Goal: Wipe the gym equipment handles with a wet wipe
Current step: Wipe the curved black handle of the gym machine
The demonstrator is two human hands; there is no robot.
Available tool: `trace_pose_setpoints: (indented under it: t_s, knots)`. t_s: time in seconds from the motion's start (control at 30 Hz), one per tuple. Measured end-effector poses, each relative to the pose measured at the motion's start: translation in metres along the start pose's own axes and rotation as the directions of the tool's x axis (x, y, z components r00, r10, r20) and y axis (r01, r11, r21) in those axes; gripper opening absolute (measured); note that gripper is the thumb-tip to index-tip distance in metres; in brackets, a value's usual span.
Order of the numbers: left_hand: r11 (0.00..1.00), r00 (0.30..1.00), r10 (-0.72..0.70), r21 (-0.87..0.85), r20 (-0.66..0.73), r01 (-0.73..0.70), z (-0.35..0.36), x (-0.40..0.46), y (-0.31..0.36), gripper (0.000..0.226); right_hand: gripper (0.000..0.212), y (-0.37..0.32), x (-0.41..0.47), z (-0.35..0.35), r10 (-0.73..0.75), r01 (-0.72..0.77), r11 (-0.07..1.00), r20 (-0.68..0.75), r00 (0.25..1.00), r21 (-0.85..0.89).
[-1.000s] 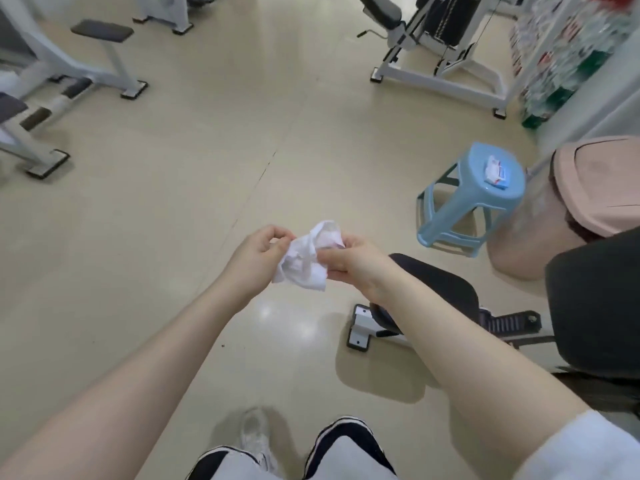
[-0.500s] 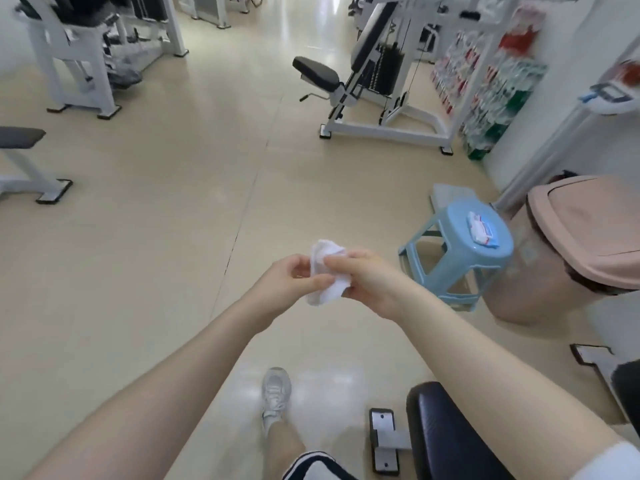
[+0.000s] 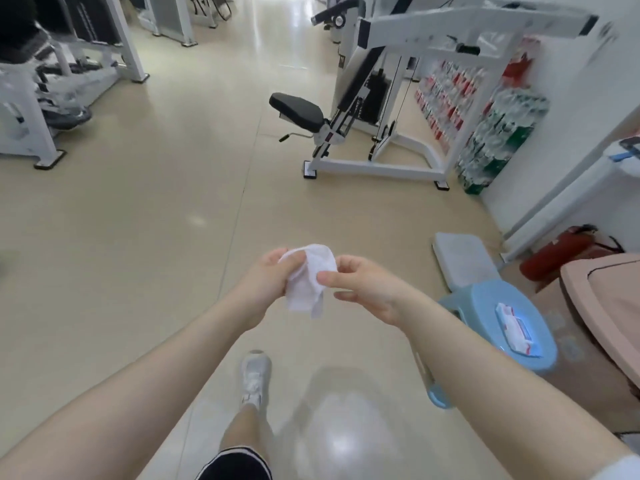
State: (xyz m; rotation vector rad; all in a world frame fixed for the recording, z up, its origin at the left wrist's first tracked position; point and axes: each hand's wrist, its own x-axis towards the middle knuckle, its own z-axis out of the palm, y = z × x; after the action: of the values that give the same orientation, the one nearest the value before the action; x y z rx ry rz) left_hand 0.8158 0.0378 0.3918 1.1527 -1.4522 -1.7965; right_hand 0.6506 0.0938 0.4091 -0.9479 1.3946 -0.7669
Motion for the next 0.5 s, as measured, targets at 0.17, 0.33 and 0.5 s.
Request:
trace_pose_setpoints:
  t_s: [0.17, 0.33, 0.5]
  knots:
    - [0.972, 0.978, 0.154, 0.198, -0.139, -0.125, -0.04, 0.168, 0.052, 0.013, 0.007, -0.065, 0.155, -0.054, 0.029, -0.029, 0.999, 0.006, 1.0, 0.03]
    - [0.957, 0.979, 0.178, 0.213, 0.101, -0.196, -0.078, 0.326, 0.133, 0.01, 0.033, -0.159, 0.291, -0.135, -0.072, 0.086, 0.97, -0.068, 0.995, 0.229]
    - [0.955, 0.971, 0.125, 0.24, 0.206, -0.173, -0.091, 0.466, 0.181, 0.011, 0.036, -0.218, 0.385, -0.223, -0.09, 0.144, 0.938, -0.178, 0.98, 0.316]
